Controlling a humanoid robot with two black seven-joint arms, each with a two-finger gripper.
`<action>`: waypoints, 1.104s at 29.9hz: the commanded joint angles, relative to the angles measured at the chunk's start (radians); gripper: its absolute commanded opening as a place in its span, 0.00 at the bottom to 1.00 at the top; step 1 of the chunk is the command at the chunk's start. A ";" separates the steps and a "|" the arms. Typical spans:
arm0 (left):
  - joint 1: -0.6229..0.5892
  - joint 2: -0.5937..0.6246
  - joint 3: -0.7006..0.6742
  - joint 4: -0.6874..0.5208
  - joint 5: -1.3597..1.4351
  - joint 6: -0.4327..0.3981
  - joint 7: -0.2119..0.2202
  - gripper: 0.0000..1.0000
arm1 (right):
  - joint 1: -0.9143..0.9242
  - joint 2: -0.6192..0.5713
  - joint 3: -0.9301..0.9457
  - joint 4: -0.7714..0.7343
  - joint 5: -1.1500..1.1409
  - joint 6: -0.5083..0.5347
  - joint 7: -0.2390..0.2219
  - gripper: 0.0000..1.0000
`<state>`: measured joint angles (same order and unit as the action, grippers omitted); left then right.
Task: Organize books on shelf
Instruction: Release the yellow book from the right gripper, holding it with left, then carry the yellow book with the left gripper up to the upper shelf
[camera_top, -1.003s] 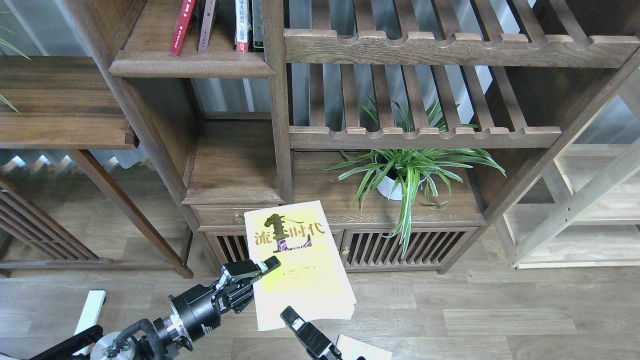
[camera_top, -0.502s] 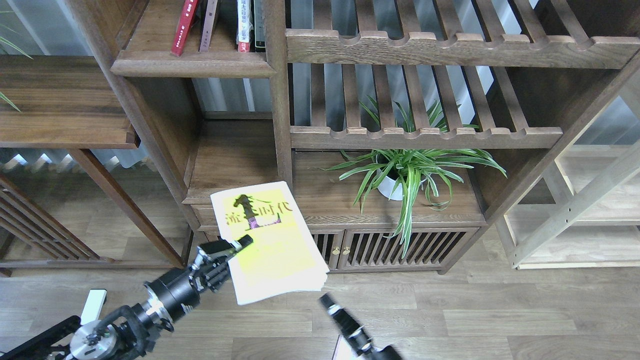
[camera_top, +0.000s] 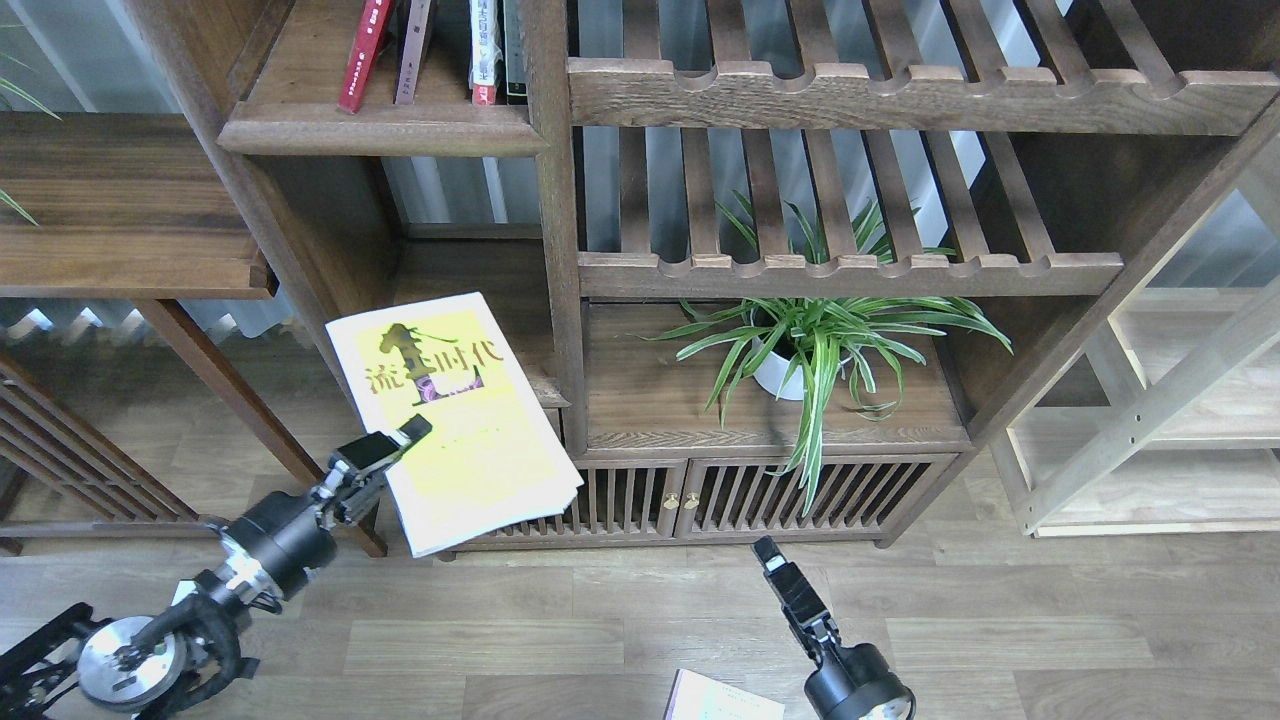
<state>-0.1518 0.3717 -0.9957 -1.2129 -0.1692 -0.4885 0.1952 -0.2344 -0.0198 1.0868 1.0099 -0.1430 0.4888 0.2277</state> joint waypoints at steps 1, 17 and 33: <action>0.053 -0.011 -0.073 -0.060 0.123 0.000 -0.002 0.00 | 0.023 0.001 0.001 -0.017 0.000 0.000 -0.001 0.83; 0.253 -0.088 -0.514 -0.396 0.563 0.000 0.001 0.00 | 0.070 0.006 -0.007 -0.051 0.000 0.000 -0.001 0.83; 0.259 -0.089 -0.777 -0.494 0.568 0.000 0.136 0.00 | 0.081 0.017 -0.018 -0.114 0.022 -0.016 0.004 0.99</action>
<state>0.1158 0.2829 -1.7316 -1.7003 0.4004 -0.4889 0.3114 -0.1588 -0.0060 1.0719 0.9133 -0.1241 0.4731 0.2293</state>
